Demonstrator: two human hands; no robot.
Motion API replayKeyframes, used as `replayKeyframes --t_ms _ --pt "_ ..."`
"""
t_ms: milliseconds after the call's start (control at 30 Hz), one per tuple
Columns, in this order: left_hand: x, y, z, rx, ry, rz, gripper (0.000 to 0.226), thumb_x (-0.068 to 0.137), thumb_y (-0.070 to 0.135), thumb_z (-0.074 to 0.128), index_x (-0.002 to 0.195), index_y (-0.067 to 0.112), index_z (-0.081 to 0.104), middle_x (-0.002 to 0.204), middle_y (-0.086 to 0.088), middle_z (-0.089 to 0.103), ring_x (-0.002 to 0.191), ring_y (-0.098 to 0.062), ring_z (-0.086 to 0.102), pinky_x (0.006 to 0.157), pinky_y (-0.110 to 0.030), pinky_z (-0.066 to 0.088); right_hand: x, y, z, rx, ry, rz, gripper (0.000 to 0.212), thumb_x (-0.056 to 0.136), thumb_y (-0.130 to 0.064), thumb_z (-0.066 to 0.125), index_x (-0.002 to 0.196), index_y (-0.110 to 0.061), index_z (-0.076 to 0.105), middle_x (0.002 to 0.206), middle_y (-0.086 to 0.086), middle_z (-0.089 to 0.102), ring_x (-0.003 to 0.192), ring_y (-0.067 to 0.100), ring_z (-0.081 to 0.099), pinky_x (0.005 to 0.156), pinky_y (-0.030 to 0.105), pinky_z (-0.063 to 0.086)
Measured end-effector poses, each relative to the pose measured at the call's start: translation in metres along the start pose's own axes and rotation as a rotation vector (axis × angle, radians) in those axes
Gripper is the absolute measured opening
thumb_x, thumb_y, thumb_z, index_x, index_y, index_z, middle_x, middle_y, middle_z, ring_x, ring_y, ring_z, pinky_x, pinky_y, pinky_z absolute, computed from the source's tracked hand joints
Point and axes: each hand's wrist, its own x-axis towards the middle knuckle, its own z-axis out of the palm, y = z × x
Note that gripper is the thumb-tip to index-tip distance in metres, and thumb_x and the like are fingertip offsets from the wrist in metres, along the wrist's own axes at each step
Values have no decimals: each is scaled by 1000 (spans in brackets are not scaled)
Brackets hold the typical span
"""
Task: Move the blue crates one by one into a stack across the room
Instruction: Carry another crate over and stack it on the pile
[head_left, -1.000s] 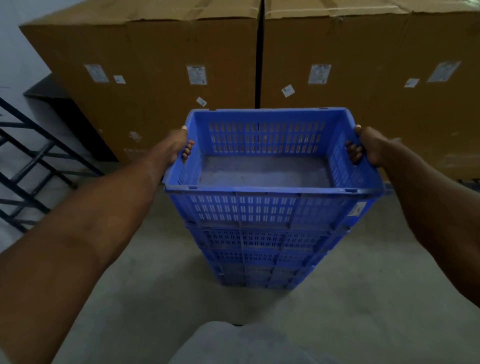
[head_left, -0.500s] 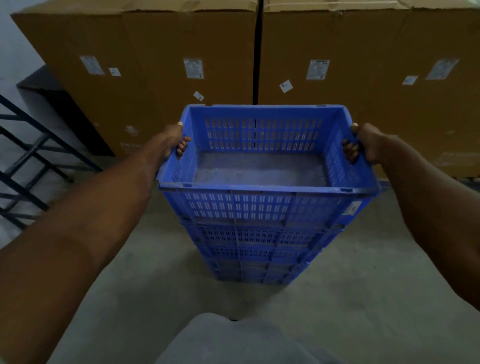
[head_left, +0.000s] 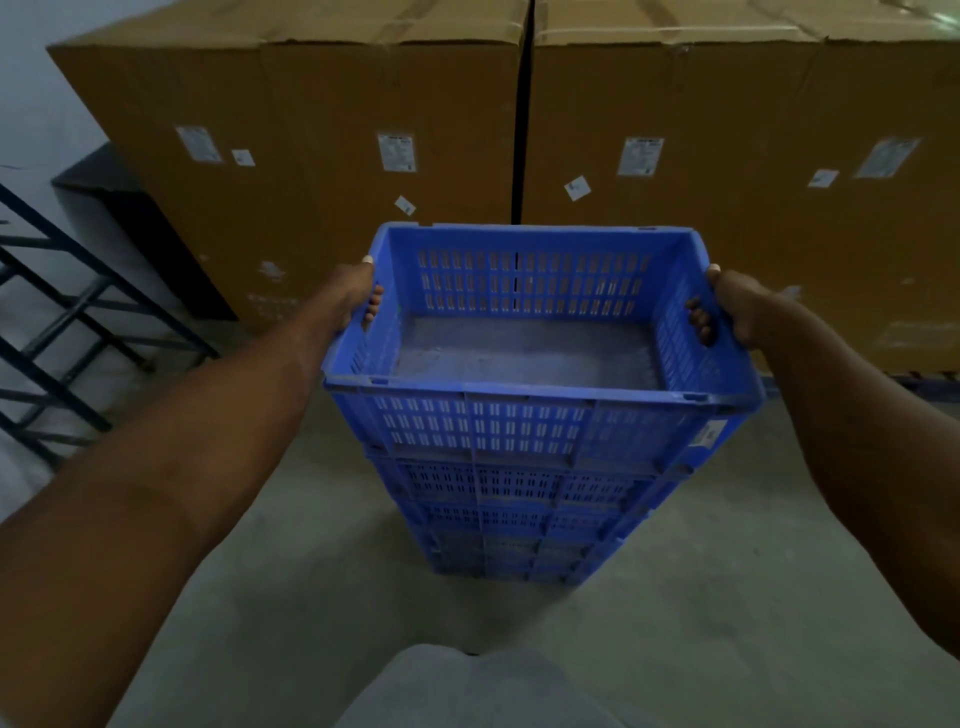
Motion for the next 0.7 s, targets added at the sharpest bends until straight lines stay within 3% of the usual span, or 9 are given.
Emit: replayKeyframes --t_ms 67,133,200,300,367,400,467,567,700 --pt "-2 0 0 14 16 31 52 108 50 30 82 9 49 68 -5 38 53 -19 31 49 -30 31 -1 1 2 -52 10 -36 59 105 -54 26 80 -7 51 67 6 45 54 18 39 48 32 37" --pt "-6 5 0 142 107 107 50 107 46 38 90 4 58 78 -11 55 58 -23 47 55 -33 40 1 2 2 -110 23 -103 56 106 -50 29 81 -4 49 70 10 44 56 23 41 53 36 39" --pt "-9 12 -1 392 239 190 52 104 47 45 107 -2 63 106 -12 67 84 -31 63 71 -40 47 2 3 2 -270 128 -189 61 101 -54 38 94 3 58 78 16 55 65 30 53 63 43 49" --pt "-12 16 0 676 355 315 64 101 53 48 140 2 50 141 -20 53 124 -40 54 95 -48 46 -9 4 7 -625 325 -260 71 94 -63 42 129 -2 51 121 21 59 104 40 59 89 51 50" --pt "-19 13 2 778 406 487 66 101 53 48 147 6 43 150 -18 44 135 -37 44 105 -49 40 -21 6 16 -802 368 -344 80 94 -68 38 154 -16 26 155 21 34 139 45 34 112 61 30" --pt "-26 11 3 804 434 591 65 101 53 47 148 8 41 152 -15 42 137 -35 41 108 -49 38 -29 8 21 -837 374 -409 80 95 -68 36 158 -22 16 163 16 22 147 43 19 116 62 19" --pt "-40 5 3 831 459 772 66 102 54 44 152 11 39 157 -12 39 144 -31 35 115 -49 33 -41 11 32 -849 359 -537 79 96 -69 34 159 -28 9 167 9 11 152 38 4 119 62 11" --pt "-65 -7 4 858 452 872 69 102 58 38 156 16 34 163 -9 32 150 -28 27 122 -49 24 -71 13 56 -854 342 -658 75 98 -67 32 159 -31 10 169 2 5 154 31 -1 118 61 11" --pt "-103 -30 7 791 492 904 70 102 61 36 156 17 35 163 -9 32 150 -28 28 122 -50 24 -114 18 85 -801 308 -831 70 101 -61 33 160 -30 13 169 1 7 155 27 -2 119 59 11"
